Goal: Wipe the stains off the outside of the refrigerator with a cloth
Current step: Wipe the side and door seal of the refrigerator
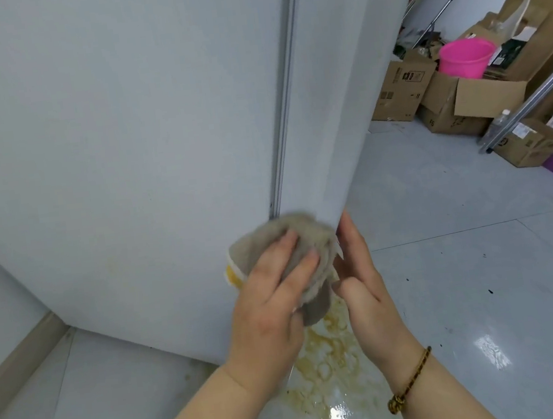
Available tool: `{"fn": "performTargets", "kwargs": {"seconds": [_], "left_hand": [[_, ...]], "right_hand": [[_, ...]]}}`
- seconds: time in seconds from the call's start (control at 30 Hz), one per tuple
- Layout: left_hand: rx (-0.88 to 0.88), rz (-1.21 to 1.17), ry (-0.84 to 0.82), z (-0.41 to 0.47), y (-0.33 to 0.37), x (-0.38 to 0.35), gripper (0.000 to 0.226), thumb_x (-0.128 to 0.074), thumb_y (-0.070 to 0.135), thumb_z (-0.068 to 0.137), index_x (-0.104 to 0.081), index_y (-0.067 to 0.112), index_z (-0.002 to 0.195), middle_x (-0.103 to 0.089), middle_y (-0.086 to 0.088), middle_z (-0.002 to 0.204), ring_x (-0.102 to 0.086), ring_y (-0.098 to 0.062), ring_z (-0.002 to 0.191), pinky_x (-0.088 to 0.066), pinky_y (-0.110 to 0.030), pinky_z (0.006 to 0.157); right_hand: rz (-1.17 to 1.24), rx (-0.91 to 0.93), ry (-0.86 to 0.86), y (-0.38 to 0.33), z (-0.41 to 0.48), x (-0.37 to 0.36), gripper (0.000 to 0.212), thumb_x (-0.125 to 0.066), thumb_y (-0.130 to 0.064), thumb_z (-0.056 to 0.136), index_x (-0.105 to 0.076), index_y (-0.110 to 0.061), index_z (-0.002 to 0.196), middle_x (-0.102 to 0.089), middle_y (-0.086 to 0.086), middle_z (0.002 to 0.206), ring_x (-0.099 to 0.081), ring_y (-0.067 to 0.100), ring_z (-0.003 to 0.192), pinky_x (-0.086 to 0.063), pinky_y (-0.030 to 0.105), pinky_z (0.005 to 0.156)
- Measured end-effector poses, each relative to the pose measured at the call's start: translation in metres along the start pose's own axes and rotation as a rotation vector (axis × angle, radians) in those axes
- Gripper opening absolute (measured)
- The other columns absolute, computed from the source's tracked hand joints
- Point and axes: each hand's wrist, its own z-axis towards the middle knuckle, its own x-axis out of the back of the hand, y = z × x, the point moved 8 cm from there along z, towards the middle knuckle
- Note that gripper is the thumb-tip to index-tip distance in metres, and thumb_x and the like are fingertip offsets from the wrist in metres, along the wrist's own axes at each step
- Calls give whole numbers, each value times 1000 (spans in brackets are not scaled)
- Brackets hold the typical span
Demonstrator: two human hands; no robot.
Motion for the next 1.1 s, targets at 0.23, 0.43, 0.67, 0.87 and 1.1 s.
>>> {"fn": "performTargets", "kwargs": {"seconds": [0.23, 0.43, 0.67, 0.87, 1.1], "left_hand": [[89, -31, -187, -65, -22, -28, 47, -36, 2, 84, -37, 26, 125, -40, -10, 128, -41, -22, 122, -25, -14, 108], [577, -342, -96, -60, -34, -10, 60, -39, 6, 74, -55, 46, 116, -36, 54, 119, -34, 25, 117, -24, 5, 94], [257, -145, 155, 34, 5, 20, 50, -38, 6, 78, -33, 14, 127, -48, 2, 127, -47, -9, 115, -29, 0, 97], [611, -226, -44, -72, -37, -18, 53, -40, 14, 75, -47, 40, 120, -56, 29, 119, -51, 7, 110, -30, 5, 88], [1136, -513, 37, -116, -50, -38, 53, -45, -20, 82, -59, 29, 95, -60, 9, 107, -60, 0, 100, -42, -5, 83]], "right_hand": [[-1, 38, 18, 2, 1, 2, 77, -30, -1, 68, -20, -39, 134, -19, -19, 150, -20, -7, 136, -21, 25, 116], [-20, 54, 25, 2, 2, -1, 78, -30, -2, 68, -18, -41, 134, -16, -18, 152, -18, -8, 137, -18, 25, 116], [34, 24, -4, 1, 1, 1, 72, -33, -9, 72, -18, -38, 136, -18, -16, 152, -22, -11, 134, -26, 12, 109], [20, 88, 5, 1, 0, 2, 69, -37, -34, 67, -20, -43, 133, -17, -21, 151, -18, -10, 136, -19, 21, 114], [-21, 131, -9, 3, 3, -3, 68, -35, -32, 68, -18, -45, 132, -16, -20, 151, -21, -11, 134, -20, 14, 112]]}}
